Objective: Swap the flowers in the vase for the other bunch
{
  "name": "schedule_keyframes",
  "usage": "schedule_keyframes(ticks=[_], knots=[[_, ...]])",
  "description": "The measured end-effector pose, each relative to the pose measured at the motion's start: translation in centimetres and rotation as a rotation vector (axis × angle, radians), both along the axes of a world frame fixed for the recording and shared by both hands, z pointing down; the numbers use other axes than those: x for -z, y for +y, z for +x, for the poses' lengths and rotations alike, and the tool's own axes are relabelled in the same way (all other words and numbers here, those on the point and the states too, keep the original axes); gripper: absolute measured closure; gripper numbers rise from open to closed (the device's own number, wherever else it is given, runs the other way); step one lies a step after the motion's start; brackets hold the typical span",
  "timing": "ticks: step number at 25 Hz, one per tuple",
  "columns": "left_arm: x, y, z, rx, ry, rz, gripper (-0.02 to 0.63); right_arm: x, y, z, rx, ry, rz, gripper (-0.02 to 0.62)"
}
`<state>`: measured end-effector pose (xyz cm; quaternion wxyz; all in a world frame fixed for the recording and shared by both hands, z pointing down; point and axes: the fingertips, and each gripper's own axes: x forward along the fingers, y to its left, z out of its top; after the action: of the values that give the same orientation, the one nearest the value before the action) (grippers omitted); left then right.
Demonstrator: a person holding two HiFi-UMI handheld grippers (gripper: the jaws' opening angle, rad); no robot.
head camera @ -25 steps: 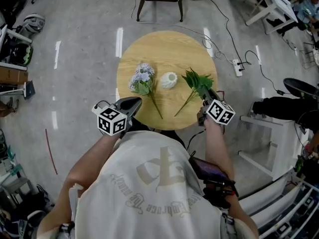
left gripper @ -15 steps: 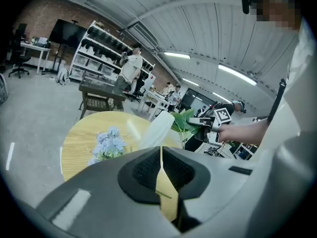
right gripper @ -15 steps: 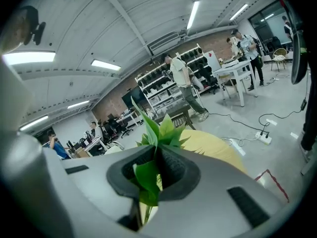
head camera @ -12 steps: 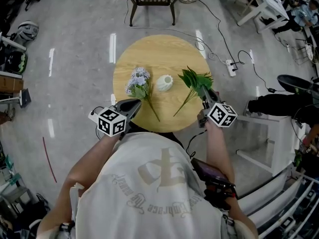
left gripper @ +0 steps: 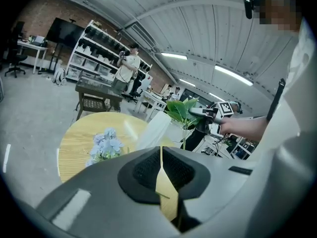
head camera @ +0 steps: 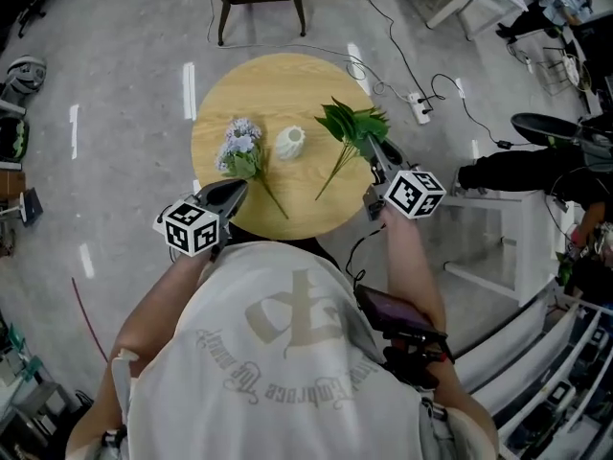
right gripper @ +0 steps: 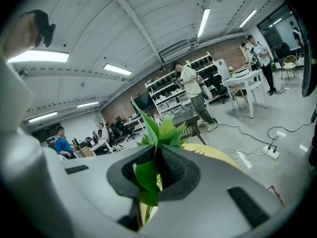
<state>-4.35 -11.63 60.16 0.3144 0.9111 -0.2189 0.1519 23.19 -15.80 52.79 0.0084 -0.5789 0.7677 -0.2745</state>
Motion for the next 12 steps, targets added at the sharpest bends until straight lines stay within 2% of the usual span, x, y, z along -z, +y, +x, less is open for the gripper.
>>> schedule_keyframes(ticks=[12], knots=[[0.2, 0.1, 1.4, -0.016, 0.007, 0.018, 0.591, 3.8, -1.6, 1.1, 0.033, 0.046, 0.084, 0.577]])
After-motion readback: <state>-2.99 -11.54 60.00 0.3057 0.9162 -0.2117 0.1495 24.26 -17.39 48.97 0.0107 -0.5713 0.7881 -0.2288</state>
